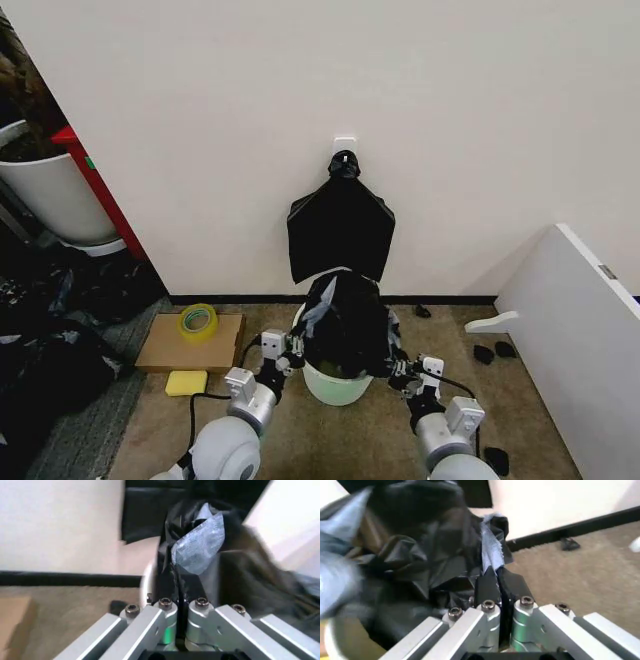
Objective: Place the garbage bag over the trash bin.
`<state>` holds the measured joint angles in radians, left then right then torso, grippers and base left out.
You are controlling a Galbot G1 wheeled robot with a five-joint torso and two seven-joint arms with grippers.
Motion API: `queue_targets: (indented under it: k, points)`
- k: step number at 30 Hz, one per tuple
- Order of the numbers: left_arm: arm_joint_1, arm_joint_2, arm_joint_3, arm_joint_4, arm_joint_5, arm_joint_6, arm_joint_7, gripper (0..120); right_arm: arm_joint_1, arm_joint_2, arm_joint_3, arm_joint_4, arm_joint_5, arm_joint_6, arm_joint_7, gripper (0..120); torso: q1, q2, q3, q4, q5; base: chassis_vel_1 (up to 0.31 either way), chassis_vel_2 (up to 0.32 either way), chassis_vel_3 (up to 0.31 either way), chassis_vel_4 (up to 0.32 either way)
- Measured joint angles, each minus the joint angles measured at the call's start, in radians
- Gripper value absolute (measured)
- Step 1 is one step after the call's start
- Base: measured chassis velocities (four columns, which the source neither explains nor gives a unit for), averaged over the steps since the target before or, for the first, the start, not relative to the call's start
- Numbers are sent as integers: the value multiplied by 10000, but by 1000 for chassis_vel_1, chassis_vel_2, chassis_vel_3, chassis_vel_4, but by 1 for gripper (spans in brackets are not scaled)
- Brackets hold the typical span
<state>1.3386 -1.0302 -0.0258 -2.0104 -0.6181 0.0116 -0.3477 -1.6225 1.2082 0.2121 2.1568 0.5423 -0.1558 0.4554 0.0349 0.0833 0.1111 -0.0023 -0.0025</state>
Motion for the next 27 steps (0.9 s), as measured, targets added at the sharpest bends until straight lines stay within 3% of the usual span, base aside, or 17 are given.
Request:
queue_targets:
  k: [17,27]
  points:
    - [1279,292,-421,-175,-183,427,-426,0,-184,-21,-346,-249,-566,-1248,225,0,-1,1,-1,1,-1,0,0,0,0]
    - [624,44,-234,617,-331,728,-428,0,409,52,-366,-1207,-510,-1632,160,0,0,0,0,0,0,0,0,0,0]
